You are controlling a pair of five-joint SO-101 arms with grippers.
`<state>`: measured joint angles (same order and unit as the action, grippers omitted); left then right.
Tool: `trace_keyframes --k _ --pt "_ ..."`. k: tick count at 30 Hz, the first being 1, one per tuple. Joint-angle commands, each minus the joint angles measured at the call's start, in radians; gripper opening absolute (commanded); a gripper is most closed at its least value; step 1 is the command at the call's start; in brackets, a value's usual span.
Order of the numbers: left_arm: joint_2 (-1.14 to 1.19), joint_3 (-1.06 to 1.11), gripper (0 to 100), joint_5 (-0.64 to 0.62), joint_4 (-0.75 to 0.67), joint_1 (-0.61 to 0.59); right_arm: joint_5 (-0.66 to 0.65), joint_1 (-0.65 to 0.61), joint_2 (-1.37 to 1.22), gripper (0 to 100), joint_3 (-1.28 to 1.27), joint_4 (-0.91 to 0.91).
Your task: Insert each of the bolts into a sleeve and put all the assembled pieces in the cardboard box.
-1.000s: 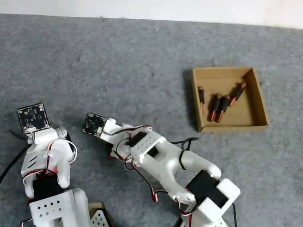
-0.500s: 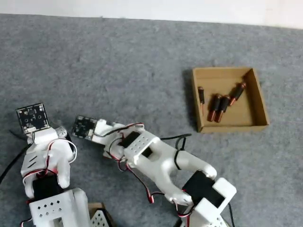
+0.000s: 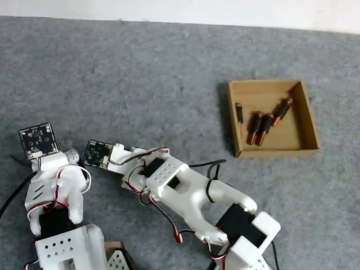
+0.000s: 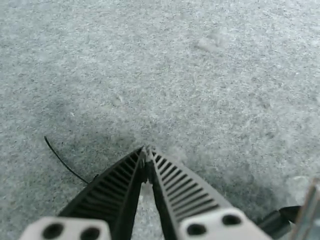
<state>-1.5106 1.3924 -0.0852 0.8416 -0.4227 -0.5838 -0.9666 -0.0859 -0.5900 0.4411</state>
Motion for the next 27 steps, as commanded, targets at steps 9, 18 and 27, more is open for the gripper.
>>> trace_keyframes --k 9,18,27 --pt "-0.012 -0.007 0 0.000 -0.018 -0.005 -0.075 -0.056 -0.134 14.8 0.047 -0.001" --pt "-0.012 -0.007 0 0.000 -0.018 -0.005 -0.077 -0.053 -0.137 6.8 0.047 0.041" --pt "-0.012 -0.007 0 0.000 -0.018 -0.005 -0.078 -0.048 -0.134 0.5 0.047 0.041"
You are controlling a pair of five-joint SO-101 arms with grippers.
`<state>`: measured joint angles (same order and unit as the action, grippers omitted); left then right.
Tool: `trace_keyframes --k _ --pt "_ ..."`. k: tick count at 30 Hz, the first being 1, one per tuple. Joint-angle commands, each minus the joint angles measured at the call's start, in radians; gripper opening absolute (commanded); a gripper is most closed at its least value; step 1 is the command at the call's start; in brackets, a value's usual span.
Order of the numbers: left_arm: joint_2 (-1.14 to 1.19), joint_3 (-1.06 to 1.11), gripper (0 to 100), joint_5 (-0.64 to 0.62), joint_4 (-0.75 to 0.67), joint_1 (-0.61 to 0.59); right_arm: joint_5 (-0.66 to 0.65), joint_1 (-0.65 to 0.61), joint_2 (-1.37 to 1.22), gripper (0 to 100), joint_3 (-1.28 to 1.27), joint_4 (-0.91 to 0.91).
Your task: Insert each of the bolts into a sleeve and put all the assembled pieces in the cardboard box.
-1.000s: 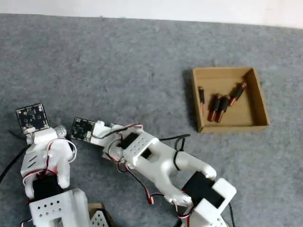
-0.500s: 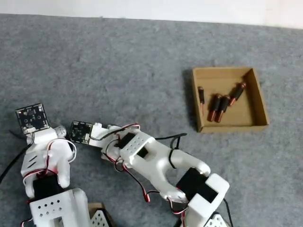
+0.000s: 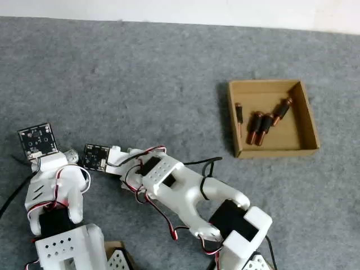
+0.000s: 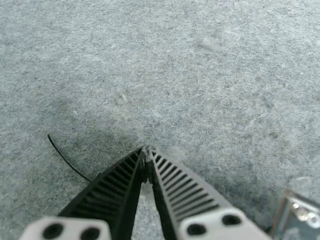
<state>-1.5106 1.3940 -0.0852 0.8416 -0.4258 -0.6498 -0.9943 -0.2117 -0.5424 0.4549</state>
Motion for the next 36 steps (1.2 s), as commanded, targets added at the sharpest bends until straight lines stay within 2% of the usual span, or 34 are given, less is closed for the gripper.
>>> trace_keyframes --k 1,7,12,16,18,22,24,29,36 --pt "-0.012 -0.008 0 0.000 -0.018 -0.004 -0.012 -0.016 -0.008 0.5 -0.001 0.027" --pt "-0.012 0.001 0 0.000 -0.020 -0.008 -0.012 0.033 0.016 0.5 -0.001 0.062" --pt "-0.012 -0.001 0 0.000 -0.020 -0.013 -0.006 0.056 0.147 0.5 -0.010 0.090" --pt "-0.012 -0.016 0 0.000 -0.018 -0.077 -0.006 0.102 0.239 0.8 -0.041 0.127" --pt "-0.012 -0.030 0 -0.002 -0.015 -0.111 -0.006 0.108 0.263 3.9 -0.039 0.157" --pt "-0.012 -0.035 0 -0.002 -0.015 -0.166 -0.006 0.082 0.274 15.8 -0.039 0.186" --pt "-0.012 -0.048 0 -0.003 -0.014 -0.197 -0.011 0.061 0.275 18.5 -0.036 0.186" --pt "-0.012 -0.113 0 -0.071 0.072 -0.272 -0.012 0.002 0.272 18.5 0.024 0.191" --pt "-0.012 -0.117 0 -0.091 0.071 -0.323 -0.014 -0.056 0.266 18.5 0.065 0.186"
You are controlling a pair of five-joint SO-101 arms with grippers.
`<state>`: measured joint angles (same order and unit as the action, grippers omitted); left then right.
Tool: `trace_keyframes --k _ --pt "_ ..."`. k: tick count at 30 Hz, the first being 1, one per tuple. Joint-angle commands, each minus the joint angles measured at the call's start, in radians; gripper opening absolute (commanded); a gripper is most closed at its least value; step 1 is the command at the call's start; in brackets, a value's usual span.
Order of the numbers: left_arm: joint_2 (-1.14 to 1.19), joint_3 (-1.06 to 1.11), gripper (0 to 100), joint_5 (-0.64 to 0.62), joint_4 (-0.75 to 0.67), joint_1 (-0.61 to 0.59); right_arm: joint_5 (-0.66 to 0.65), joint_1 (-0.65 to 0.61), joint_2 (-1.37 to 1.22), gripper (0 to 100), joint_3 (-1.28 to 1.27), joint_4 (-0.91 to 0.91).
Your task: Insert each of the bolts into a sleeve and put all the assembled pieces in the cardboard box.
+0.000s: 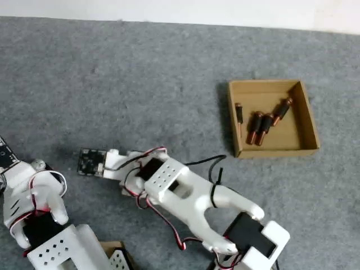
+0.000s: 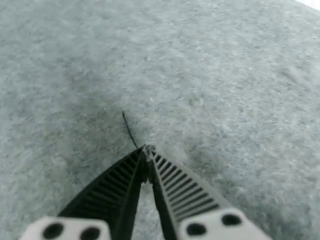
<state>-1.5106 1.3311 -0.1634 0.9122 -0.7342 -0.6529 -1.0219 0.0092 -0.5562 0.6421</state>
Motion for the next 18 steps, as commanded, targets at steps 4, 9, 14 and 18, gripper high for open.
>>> trace_keyframes --k 4,9,14,18 --pt "-0.012 -0.035 0 -0.012 0.000 -0.007 -0.011 -0.028 -0.067 18.5 0.159 -0.001" --pt "-0.012 -0.005 0 -0.012 -0.034 0.012 -0.012 -0.016 -0.214 18.5 0.266 0.027" --pt "-0.012 0.016 0 -0.011 -0.069 0.033 -0.115 0.016 -0.206 18.5 0.295 0.160" --pt "-0.012 0.018 0 -0.011 -0.069 0.033 -0.123 0.050 -0.176 18.5 0.291 0.185"
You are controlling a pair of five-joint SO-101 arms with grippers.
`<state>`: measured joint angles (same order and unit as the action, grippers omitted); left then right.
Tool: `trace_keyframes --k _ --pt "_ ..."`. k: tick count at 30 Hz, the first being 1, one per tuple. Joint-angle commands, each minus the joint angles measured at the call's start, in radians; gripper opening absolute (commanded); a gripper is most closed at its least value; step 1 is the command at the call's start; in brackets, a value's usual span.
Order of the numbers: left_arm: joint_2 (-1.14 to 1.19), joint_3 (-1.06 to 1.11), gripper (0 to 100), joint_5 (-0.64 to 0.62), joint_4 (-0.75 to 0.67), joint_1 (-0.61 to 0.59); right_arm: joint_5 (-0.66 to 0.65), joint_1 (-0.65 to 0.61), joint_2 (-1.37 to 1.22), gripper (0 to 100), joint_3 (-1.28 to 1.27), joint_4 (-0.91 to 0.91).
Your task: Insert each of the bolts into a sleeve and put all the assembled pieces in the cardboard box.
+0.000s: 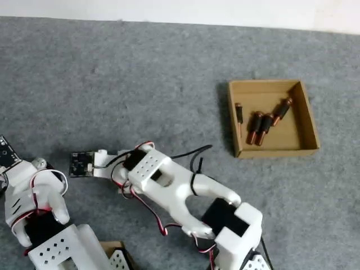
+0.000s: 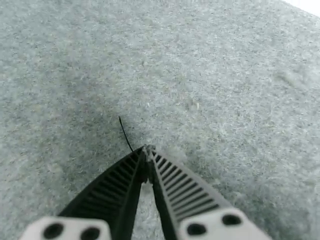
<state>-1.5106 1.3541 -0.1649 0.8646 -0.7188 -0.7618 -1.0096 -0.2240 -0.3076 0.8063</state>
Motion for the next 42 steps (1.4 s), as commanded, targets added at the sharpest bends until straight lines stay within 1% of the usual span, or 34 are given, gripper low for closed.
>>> trace_keyframes --k 1,4,8,11,16,21,26,28,32,33,36,38,40,42 --pt "-0.012 -0.005 0 -0.009 -0.021 0.016 -0.014 0.042 0.059 18.4 0.042 0.021" --pt "-0.012 -0.005 0 -0.008 -0.020 0.015 -0.021 0.054 0.059 18.4 0.042 0.019" --pt "-0.012 -0.004 0 -0.008 -0.020 0.013 -0.074 0.056 0.056 18.4 -0.005 0.019" --pt "-0.012 -0.004 0 -0.008 -0.018 0.015 -0.075 0.053 0.041 18.4 -0.036 0.018" --pt "-0.012 -0.004 0 -0.008 -0.018 0.015 -0.075 0.053 -0.062 18.4 -0.031 0.016" --pt "-0.012 -0.004 0 -0.008 -0.018 0.015 -0.069 0.039 -0.122 18.4 -0.007 -0.047" --pt "-0.012 -0.004 0 -0.006 -0.018 0.016 -0.069 0.031 -0.145 18.3 -0.004 -0.051" --pt "-0.012 -0.004 0 -0.006 -0.018 0.016 -0.069 0.033 -0.147 15.9 -0.002 -0.051" --pt "-0.012 -0.002 0 -0.006 -0.018 0.016 -0.077 0.033 -0.150 2.9 -0.002 -0.051" --pt "-0.012 -0.002 0 -0.006 -0.018 0.016 -0.078 0.031 -0.150 1.2 -0.002 -0.051" --pt "-0.012 -0.001 0 -0.006 -0.018 0.016 -0.066 0.035 -0.150 1.0 -0.005 -0.093" --pt "-0.012 0.002 0 -0.006 -0.020 0.016 -0.014 0.041 -0.150 1.0 -0.004 -0.134" --pt "-0.012 0.015 0 -0.006 -0.028 0.016 0.031 0.050 -0.148 0.8 -0.004 -0.140" --pt "-0.012 0.022 0 -0.006 -0.043 0.016 0.031 0.058 -0.145 0.5 -0.002 -0.140"
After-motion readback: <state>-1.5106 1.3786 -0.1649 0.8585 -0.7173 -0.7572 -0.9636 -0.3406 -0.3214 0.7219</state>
